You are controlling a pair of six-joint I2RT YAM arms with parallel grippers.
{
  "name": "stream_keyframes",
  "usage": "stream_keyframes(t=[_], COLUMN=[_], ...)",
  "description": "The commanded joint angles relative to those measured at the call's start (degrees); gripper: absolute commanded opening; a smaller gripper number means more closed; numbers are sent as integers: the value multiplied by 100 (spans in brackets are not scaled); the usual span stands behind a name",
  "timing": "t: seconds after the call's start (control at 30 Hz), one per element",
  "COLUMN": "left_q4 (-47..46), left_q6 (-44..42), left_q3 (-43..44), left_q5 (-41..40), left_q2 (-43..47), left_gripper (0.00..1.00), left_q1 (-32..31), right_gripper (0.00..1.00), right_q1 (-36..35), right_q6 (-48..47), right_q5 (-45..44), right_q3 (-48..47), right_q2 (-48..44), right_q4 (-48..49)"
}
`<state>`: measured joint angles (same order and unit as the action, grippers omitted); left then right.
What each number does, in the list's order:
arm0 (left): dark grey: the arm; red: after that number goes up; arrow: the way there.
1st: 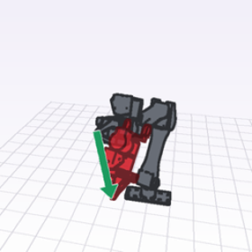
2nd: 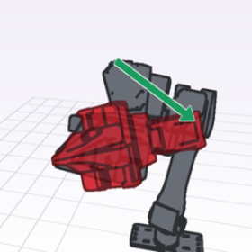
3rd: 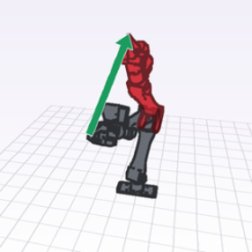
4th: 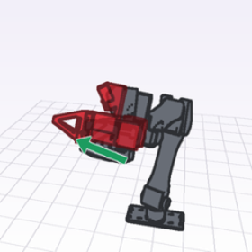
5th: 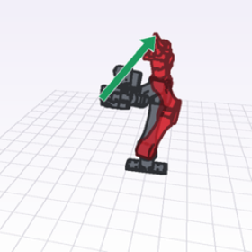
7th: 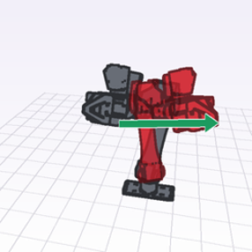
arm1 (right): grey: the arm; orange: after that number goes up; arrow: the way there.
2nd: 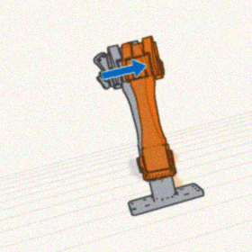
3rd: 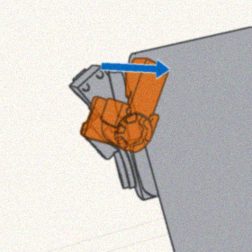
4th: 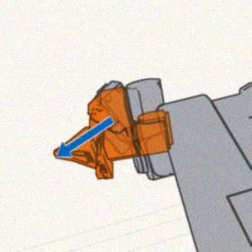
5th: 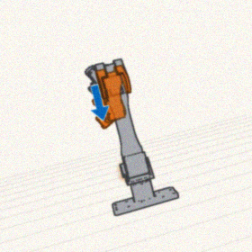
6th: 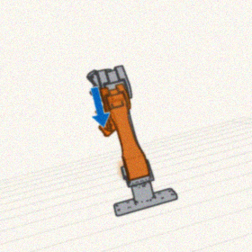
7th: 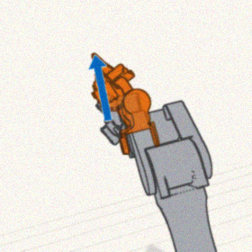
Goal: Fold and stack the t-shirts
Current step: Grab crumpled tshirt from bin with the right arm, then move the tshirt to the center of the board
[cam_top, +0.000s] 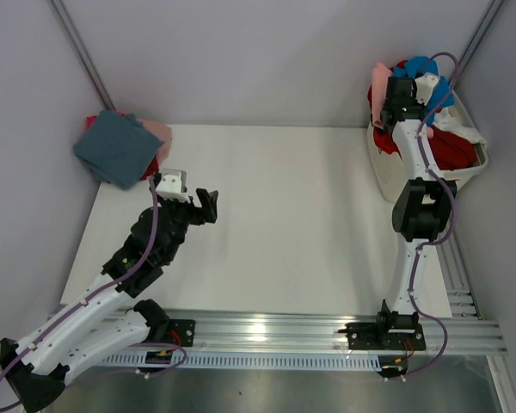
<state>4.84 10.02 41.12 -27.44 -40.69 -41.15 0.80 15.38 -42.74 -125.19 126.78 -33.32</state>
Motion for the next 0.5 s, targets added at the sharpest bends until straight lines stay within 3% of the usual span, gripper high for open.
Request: stream_keyframes(t=[0.0,0.1,0.27,0.4,0.47], left_q4=[-176,-229,-282,-308,-317], left_q6=[-70,-88,-123,-97,-79], left_q3=[97,106,177,142,124], left_q5=[-183,-218,-227,-139,-121], left_q2=[8,-53,-106,-97,-89], left_gripper=[84,84,84,84,84], left_q1=[-34,-34,-34,-34,-34], right_gripper=[0,0,0,0,0], right_q1=[-35,-402,-1510,-2547,-3110], right_q6=[20,-542,-3292,-4059,-4017], right_q5=[47,-234,-103,117,352], right_q3=[-322,9,1408,1874,2619], right_q2=[-197,-942,-2830,-3640,-4002], right_q4=[-114,815,3984,4114,4010])
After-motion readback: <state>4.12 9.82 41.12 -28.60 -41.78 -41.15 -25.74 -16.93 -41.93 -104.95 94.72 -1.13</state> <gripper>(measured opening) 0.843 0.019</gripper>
